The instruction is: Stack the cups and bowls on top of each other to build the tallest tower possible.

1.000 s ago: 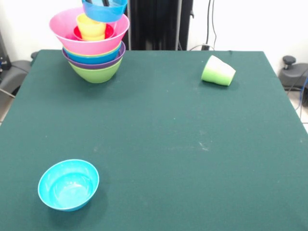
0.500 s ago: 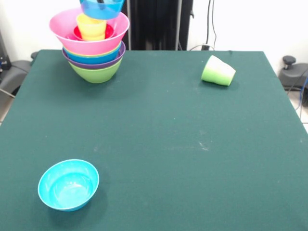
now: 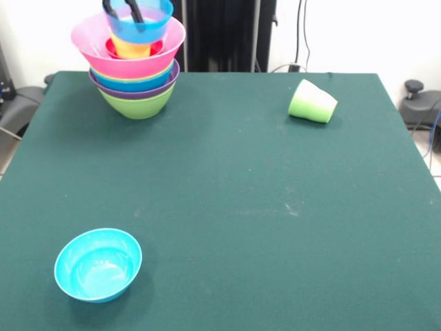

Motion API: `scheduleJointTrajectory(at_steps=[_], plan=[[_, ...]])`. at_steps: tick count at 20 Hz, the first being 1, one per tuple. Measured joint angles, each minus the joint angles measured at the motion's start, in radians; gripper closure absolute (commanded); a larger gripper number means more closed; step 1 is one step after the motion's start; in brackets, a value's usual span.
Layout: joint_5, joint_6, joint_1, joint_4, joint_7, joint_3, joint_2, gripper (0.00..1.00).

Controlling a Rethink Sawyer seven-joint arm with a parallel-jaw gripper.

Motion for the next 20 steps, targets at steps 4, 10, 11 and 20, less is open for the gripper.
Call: scheduleJointTrajectory(at_steps=[4,10,11,20], plan=[[0.0,0.038,0.028,-0.065,0.0,0.003,0.027,0.0],[0.0,0.072,0.044,-0.108,0.0,0.023,0.041,0.0],[0.0,0.072,0.042,-0.107,0.0,0.03,0.041,0.0],[0.013,0.072,0.017,-0.091,0.0,0.064,0.017,0.0]])
